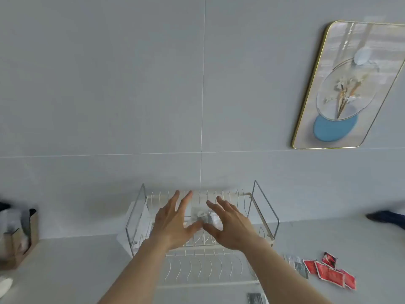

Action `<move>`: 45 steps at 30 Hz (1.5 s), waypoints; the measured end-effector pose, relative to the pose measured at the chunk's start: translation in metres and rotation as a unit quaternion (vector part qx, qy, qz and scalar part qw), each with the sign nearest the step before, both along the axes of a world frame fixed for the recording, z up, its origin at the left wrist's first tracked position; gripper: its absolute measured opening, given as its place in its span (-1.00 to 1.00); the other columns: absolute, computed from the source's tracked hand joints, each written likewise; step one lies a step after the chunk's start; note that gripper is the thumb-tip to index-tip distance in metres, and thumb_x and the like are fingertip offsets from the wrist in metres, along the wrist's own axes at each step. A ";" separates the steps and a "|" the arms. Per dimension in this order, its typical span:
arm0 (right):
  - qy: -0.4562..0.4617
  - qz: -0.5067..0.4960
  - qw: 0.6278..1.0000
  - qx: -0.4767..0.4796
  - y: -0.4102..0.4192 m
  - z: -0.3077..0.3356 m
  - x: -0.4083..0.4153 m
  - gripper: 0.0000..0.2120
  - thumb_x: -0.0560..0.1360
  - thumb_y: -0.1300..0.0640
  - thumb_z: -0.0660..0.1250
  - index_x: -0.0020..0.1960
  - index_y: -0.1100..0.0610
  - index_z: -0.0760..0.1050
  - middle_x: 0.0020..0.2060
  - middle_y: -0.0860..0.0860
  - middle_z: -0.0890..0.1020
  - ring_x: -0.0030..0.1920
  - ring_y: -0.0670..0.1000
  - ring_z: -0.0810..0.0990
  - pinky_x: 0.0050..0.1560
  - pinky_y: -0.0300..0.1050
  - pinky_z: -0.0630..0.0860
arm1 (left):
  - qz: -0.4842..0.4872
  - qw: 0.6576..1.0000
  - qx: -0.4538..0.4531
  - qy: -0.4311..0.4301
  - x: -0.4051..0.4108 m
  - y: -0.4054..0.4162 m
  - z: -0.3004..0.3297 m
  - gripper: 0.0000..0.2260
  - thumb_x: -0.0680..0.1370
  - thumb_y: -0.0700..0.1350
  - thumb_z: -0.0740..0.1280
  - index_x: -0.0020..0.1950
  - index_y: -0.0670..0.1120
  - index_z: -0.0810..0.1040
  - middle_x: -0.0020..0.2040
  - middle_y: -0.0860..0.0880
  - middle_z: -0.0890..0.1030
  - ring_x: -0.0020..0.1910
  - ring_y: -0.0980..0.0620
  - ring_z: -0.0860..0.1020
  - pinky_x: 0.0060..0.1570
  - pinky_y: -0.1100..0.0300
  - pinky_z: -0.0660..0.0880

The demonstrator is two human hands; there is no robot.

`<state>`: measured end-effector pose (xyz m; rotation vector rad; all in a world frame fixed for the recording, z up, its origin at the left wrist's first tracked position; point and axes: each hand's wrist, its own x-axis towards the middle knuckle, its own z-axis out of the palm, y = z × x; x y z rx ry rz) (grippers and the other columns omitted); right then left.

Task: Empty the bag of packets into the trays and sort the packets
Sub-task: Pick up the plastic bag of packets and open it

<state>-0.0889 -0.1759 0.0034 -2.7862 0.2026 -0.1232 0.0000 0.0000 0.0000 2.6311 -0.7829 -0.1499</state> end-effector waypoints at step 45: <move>-0.155 0.028 0.851 0.501 -0.008 0.157 -0.016 -0.85 0.63 0.21 0.31 -0.02 0.26 0.61 -0.34 0.09 0.50 -0.31 0.10 0.65 -0.04 0.13 0.69 | -0.083 0.930 -0.320 0.159 -0.028 0.010 0.175 -0.81 0.60 -0.04 0.38 0.13 -0.05 0.71 -0.06 -0.07 0.75 -0.18 0.05 0.69 0.00 0.01 0.65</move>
